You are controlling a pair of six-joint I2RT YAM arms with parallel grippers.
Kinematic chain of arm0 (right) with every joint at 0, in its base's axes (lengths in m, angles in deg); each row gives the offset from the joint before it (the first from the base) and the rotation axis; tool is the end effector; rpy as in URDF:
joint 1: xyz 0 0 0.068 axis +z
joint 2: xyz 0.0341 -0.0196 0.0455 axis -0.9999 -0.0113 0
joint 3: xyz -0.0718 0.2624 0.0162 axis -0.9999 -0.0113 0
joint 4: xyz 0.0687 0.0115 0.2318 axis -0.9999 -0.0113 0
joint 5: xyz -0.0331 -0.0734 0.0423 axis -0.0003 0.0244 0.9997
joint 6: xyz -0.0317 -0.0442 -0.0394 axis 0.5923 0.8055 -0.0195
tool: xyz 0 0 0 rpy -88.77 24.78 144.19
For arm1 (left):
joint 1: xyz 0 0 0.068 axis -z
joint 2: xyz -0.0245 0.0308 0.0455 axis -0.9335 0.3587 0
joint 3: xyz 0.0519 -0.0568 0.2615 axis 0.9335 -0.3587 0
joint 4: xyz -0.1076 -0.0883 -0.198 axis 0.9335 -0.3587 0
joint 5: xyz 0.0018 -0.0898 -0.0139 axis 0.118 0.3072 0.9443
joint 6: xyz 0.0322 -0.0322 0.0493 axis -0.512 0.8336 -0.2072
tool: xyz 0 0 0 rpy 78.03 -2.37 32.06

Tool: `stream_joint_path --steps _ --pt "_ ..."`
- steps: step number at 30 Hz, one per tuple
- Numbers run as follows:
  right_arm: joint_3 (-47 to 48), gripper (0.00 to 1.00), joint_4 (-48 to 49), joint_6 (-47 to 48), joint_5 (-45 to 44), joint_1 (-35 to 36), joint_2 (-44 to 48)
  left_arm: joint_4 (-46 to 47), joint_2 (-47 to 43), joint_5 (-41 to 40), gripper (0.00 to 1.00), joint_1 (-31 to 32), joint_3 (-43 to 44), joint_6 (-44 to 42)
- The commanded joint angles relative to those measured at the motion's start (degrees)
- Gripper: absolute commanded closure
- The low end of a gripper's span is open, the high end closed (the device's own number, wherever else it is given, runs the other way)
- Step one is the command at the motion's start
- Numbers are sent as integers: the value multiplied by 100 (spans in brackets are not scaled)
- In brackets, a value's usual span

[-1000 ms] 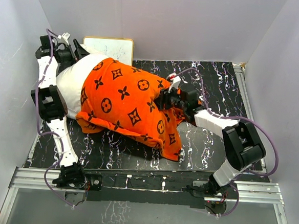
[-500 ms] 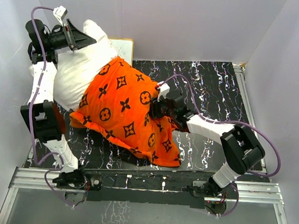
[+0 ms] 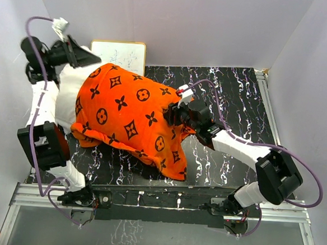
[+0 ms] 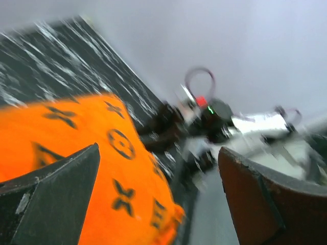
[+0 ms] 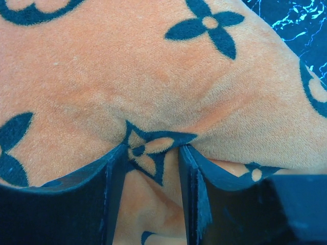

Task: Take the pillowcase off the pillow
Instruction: Remove the pillow from the pillowcase.

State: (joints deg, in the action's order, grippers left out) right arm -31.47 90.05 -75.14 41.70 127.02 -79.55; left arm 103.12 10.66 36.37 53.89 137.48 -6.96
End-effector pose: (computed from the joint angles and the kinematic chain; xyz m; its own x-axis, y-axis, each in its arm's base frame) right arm 0.2573 0.2042 0.2595 -0.3677 -0.0851 -0.9261 -0.6203 0.7644 0.1761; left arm 0.3337 0.0346 0.4377 -0.5385 -0.1887 -0.8212 0.7880 0.2324 -0.5701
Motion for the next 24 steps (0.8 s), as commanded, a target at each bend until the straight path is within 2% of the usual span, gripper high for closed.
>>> stream_joint_path --steps 1,2,5,10,12,14,17,19,24 --pt "183 50 344 -17 35 65 124 -4413 64 -2330 3 -479 1962 -2891" --pt "293 48 357 -91 52 65 105 -5349 209 -3144 3 -262 2504 -3909" --pt "685 44 337 -324 86 91 72 -7060 689 -5315 3 387 3476 -5677" --pt "1064 34 148 -401 -1 278 177 -8922 1814 -6481 3 483 5029 -7492" --pt "1070 32 220 -389 -4 454 199 -9223 2109 -6988 3 426 5305 -7860" --pt "1067 31 367 -328 84 700 127 -9131 2198 -7332 3 332 5206 -8065" --pt "1181 32 317 -95 221 1125 -227 -8914 2246 -7464 3 116 5055 -8042" --pt "1118 36 231 14 211 1318 -479 -8892 2323 -7467 3 1 5092 -7958" --pt "376 59 -109 -184 -405 1523 -597 -8973 2495 -7494 3 -176 5116 -7995"
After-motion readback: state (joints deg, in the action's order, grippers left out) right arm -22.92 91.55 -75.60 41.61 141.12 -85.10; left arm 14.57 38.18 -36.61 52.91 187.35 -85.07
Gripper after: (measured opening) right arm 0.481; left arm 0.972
